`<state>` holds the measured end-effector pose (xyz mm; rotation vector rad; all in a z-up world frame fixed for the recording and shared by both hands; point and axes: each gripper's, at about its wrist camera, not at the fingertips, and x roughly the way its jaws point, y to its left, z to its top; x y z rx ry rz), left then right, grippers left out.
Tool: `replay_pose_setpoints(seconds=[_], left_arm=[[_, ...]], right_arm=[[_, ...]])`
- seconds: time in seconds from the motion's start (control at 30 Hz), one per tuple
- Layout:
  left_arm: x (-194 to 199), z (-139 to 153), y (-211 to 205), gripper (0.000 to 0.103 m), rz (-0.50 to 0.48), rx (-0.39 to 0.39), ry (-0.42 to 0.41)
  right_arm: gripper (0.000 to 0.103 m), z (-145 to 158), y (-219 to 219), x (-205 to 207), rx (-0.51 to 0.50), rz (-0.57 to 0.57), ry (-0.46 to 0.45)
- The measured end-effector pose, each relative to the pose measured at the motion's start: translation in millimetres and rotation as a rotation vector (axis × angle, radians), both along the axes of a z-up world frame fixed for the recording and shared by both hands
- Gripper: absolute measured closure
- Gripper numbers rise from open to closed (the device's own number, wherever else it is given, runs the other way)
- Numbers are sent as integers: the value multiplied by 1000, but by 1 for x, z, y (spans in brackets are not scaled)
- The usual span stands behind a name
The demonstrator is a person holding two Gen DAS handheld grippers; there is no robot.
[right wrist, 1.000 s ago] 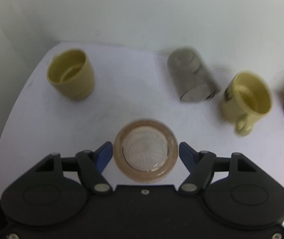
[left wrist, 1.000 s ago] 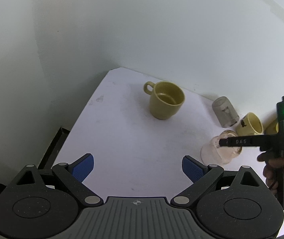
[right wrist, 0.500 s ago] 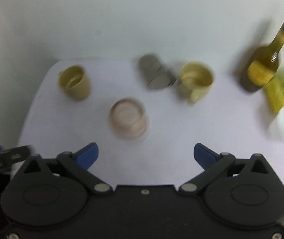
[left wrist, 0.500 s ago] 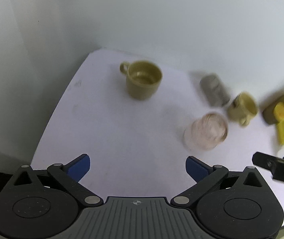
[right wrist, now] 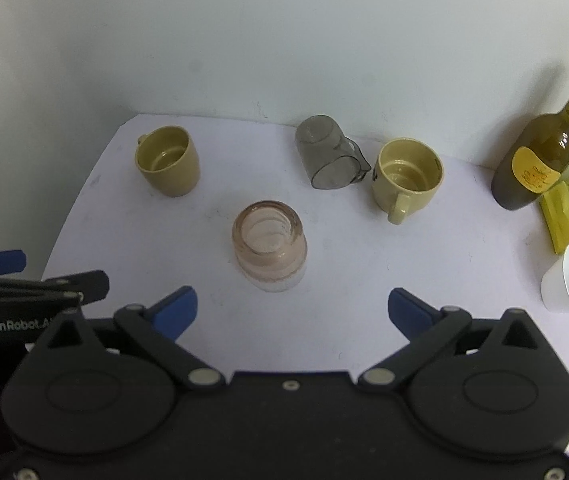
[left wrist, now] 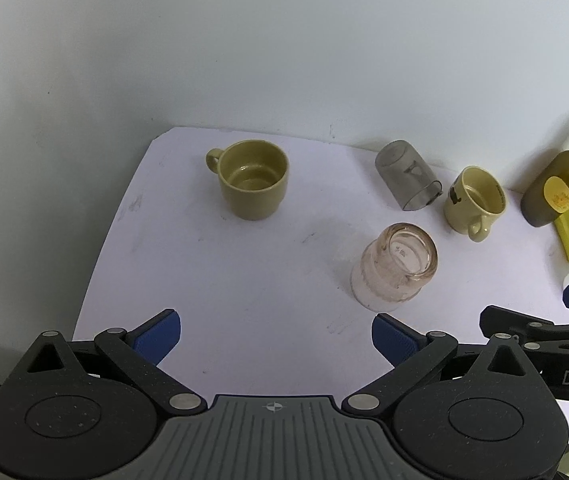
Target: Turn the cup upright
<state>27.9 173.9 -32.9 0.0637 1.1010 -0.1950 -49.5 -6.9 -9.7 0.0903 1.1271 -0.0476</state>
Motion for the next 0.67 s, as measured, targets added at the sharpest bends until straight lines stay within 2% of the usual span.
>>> replay_pose_setpoints(seconds=[0.67], left_arm=[[-5, 7, 4, 0, 19, -12, -31]], right_arm=[[0, 5, 7, -1, 5, 30, -11]])
